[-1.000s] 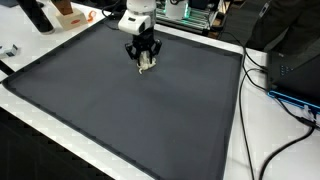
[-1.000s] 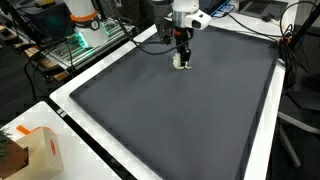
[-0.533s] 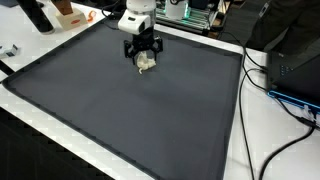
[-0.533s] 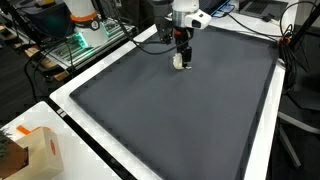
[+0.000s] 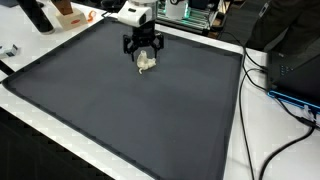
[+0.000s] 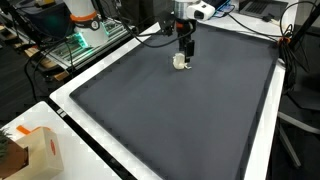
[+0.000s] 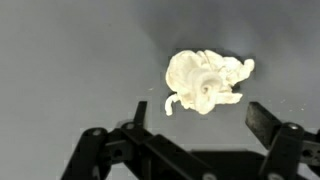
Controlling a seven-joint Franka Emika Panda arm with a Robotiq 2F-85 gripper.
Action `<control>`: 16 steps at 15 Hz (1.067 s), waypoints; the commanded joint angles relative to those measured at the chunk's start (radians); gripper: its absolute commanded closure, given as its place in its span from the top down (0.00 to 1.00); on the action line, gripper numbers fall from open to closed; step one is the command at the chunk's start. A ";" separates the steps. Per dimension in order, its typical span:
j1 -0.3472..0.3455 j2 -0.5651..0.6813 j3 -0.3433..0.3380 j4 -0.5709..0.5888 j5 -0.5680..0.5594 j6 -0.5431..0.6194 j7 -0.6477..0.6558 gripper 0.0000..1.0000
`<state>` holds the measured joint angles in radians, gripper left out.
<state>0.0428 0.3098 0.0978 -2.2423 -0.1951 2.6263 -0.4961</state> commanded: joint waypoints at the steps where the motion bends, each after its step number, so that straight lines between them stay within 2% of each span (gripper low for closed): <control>1: 0.016 -0.094 -0.005 -0.028 -0.061 -0.069 0.040 1.00; 6: 0.013 -0.215 0.006 -0.048 -0.038 -0.103 0.022 1.00; 10: 0.006 -0.317 -0.004 -0.093 -0.022 -0.074 -0.003 1.00; 14: 0.010 -0.419 -0.024 -0.168 0.097 -0.018 -0.079 1.00; 16: 0.024 -0.471 -0.047 -0.224 0.206 0.043 -0.149 1.00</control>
<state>0.0524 -0.0602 0.0822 -2.3516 -0.1132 2.5881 -0.5509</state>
